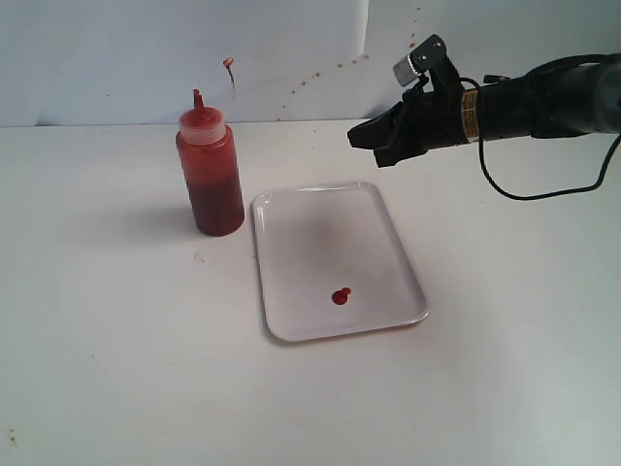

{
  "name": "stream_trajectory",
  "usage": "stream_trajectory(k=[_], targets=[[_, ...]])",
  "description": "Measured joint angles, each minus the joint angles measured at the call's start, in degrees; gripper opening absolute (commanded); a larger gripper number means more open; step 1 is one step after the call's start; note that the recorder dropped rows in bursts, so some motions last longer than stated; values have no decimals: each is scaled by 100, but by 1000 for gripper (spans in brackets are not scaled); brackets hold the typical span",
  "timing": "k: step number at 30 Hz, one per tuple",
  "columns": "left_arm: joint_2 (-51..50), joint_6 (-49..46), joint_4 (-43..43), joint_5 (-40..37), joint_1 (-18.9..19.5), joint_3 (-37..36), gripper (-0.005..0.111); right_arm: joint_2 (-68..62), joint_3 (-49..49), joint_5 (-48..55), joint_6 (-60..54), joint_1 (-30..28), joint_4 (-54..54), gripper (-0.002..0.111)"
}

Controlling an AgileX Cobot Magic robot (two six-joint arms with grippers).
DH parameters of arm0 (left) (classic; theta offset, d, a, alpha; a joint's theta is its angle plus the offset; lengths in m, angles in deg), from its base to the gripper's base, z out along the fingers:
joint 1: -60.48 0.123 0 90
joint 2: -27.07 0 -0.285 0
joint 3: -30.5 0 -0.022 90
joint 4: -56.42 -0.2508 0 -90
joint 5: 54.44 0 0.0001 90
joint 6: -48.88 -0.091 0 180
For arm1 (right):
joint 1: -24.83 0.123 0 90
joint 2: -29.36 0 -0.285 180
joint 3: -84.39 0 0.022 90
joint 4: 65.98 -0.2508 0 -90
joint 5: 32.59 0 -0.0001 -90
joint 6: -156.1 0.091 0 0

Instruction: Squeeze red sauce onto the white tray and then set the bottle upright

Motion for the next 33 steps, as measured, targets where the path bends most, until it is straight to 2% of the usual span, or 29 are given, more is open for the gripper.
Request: stream_trajectory(k=[5,7,9,11,15,17,24,33], targets=[[0,0,175,-11,0,-49,0,0,0,0,0,0,0,0],[0,-239,547,-79,0,-124,0,0,0,0,0,0,0,0],[0,-1238,1618,-301,-3,-206,0,0,0,0,0,0,0,0],[0,-2917,3350,-750,-3,-270,0,0,0,0,0,0,0,0],[0,-6055,5999,-1514,-3,-508,0,0,0,0,0,0,0,0],[0,-6529,6400,-1597,-3,-706,0,0,0,0,0,0,0,0],[0,-6675,6529,-2261,-3,-917,0,0,0,0,0,0,0,0],[0,-6620,6536,-2364,-3,-917,0,0,0,0,0,0,0,0]])
